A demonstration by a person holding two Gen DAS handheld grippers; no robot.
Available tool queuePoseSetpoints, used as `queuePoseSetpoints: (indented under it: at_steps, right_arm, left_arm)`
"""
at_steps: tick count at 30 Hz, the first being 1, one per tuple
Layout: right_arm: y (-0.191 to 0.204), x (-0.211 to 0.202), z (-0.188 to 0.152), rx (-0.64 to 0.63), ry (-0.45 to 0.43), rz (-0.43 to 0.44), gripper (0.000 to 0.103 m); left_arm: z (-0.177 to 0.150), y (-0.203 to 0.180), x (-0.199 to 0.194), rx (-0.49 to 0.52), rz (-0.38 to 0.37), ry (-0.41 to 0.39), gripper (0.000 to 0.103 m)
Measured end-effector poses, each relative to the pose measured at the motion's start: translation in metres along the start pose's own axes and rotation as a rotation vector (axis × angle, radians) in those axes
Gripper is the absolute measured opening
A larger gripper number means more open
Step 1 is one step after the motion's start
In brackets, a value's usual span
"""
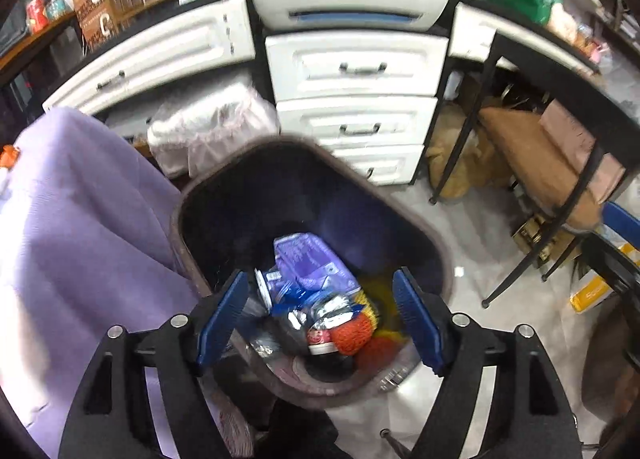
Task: Collect trash
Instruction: 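Move both grippers back over the table toward the remaining trash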
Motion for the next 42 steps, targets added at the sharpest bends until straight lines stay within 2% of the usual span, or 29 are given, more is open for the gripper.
queuePoseSetpoints:
  at_steps: [7, 13, 18, 27, 34, 38, 42]
  right_arm:
    - [0.015, -0.028, 0.011, -0.008, -0.052, 0.025, 0.073]
    - [0.058, -0.052, 0.020, -0.084, -0.094, 0.066, 0.076]
    - [0.105, -0.069, 0.026, -0.156, -0.121, 0.124, 0.078]
    - [0.210, -0.083, 0.027, -0.302, -0.123, 0.249, 0.079]
    - [0.292, -0.091, 0.021, -0.418, -0.110, 0.331, 0.079]
    - [0.330, -0.094, 0.015, -0.473, -0.104, 0.361, 0.079]
    - [0.361, -0.098, 0.010, -0.516, -0.092, 0.394, 0.079]
  left_arm:
    - [-0.014, 0.003, -0.077, 0.003, -0.029, -0.134, 0.086]
    - [-0.031, 0.020, -0.121, 0.011, -0.004, -0.199, 0.087]
    - [-0.052, 0.056, -0.149, -0.023, 0.044, -0.238, 0.093]
    - [-0.102, 0.132, -0.169, -0.135, 0.134, -0.233, 0.094]
    - [-0.148, 0.210, -0.178, -0.269, 0.222, -0.203, 0.094]
    - [-0.171, 0.251, -0.183, -0.325, 0.287, -0.181, 0.094]
    - [-0.189, 0.296, -0.178, -0.349, 0.393, -0.122, 0.094]
Point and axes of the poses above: each gripper's, at about its wrist camera, not at the fingertips, and x roughly the way its jaws point, y to its left, z to its top, the point moved 8 cm from there along x, roughly the way its jaws point, and after that the axes turned 14 degrees about y, right-handed, at the moved point
